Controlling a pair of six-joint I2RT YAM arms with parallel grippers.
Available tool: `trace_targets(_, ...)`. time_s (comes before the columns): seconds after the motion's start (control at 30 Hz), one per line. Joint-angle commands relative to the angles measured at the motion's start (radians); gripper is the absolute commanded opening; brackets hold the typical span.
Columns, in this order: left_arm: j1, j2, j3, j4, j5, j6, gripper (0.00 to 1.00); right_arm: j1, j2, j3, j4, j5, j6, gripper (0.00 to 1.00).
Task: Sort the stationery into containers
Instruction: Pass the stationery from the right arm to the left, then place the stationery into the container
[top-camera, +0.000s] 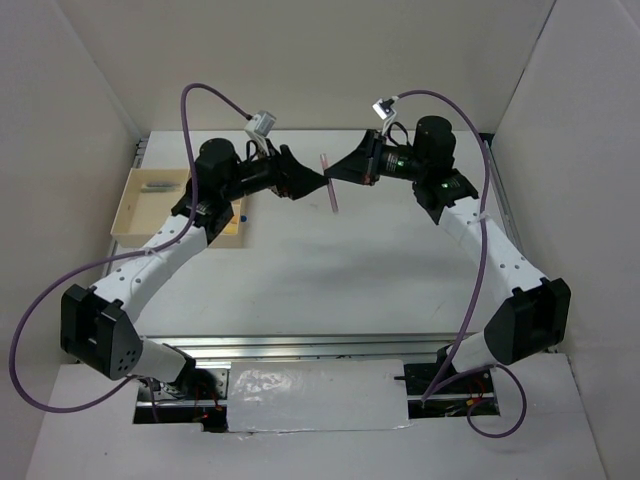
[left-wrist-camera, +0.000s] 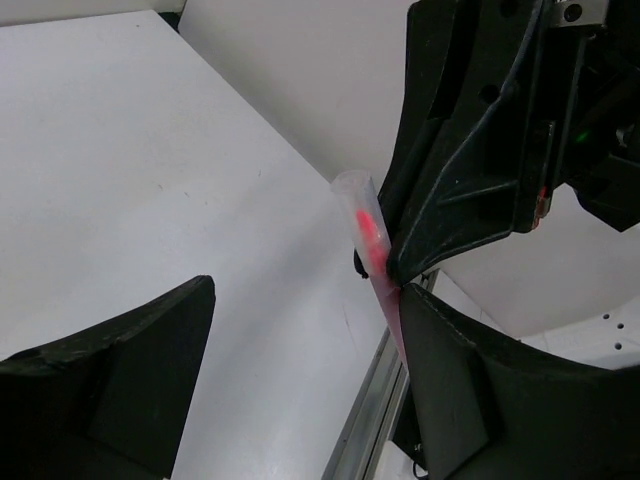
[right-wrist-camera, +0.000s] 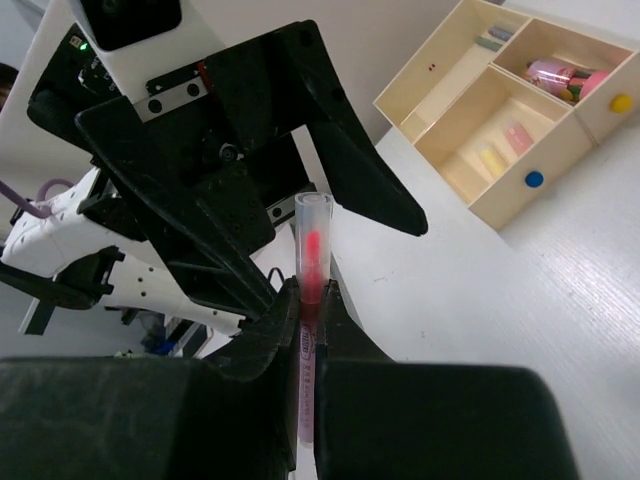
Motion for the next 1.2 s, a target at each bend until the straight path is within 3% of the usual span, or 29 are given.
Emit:
trace_targets(0.0, -0.012, 0.0, 0.035, 0.082, 0.001, -0.029, 0.83, 0.018, -0.001, 0.042, 0.064, -0.002, 0.017, 0.0)
trace_targets(0.2, -0.035, 0.01, 0.031, 0.118, 0.027, -0.047, 0.73, 0.039, 0.028, 0.074, 0.074, 0.006, 0.023, 0.0)
trace_targets(0.33, -0.04, 0.011, 0.014, 0.138, 0.041, -0.067, 0.59, 0.041, 0.039, 0.087, 0.07, 0.014, 0.02, 0.0)
trace_targets(0.6, -0.048, -0.01, -0.029, 0.105, 0.052, -0.052, 0.17, 0.032, 0.036, 0.082, 0.073, 0.009, 0.026, 0.0)
trace_targets(0.63, -0.046, -0.016, -0.038, 0.091, 0.053, -0.029, 0.08, 0.027, 0.036, 0.082, 0.076, -0.001, 0.028, 0.06)
trace_targets(0.7, -0.04, -0.041, -0.039, 0.004, 0.047, 0.052, 0.0, 0.002, 0.034, 0.084, 0.062, -0.017, 0.023, 0.24)
trace_targets(0.73, -0.031, -0.053, -0.032, -0.041, 0.044, 0.089, 0.0, -0.01, 0.025, 0.082, 0.042, -0.034, 0.013, 0.5)
trace_targets(0.77, 0.015, -0.079, -0.029, -0.137, 0.046, 0.12, 0.0, -0.045, 0.019, 0.078, 0.028, -0.041, 0.002, 0.6)
trace_targets(0.83, 0.09, -0.11, -0.006, -0.266, 0.07, 0.242, 0.0, -0.091, -0.002, 0.071, -0.028, -0.07, -0.038, 0.73)
trace_targets(0.93, 0.311, -0.119, 0.018, -0.44, 0.191, 0.449, 0.0, -0.185, -0.024, 0.061, -0.143, -0.092, -0.131, 0.76)
trace_targets(0.97, 0.43, -0.116, 0.035, -0.492, 0.222, 0.519, 0.0, -0.22, -0.029, 0.047, -0.175, -0.094, -0.162, 0.76)
trace_targets(1.03, 0.547, -0.068, 0.131, -0.682, 0.262, 0.843, 0.0, -0.252, -0.045, 0.029, -0.26, -0.087, -0.243, 0.76)
trace_targets(1.07, 0.636, -0.043, 0.218, -0.758, 0.258, 1.091, 0.0, -0.264, -0.058, 0.001, -0.283, -0.08, -0.265, 0.76)
trace_targets(1.13, 0.739, 0.04, 0.303, -0.943, 0.212, 1.326, 0.0, -0.289, -0.065, -0.027, -0.337, -0.066, -0.326, 0.76)
trace_targets(1.17, 0.768, 0.068, 0.372, -0.993, 0.198, 1.541, 0.0, -0.297, -0.068, -0.048, -0.363, -0.06, -0.354, 0.76)
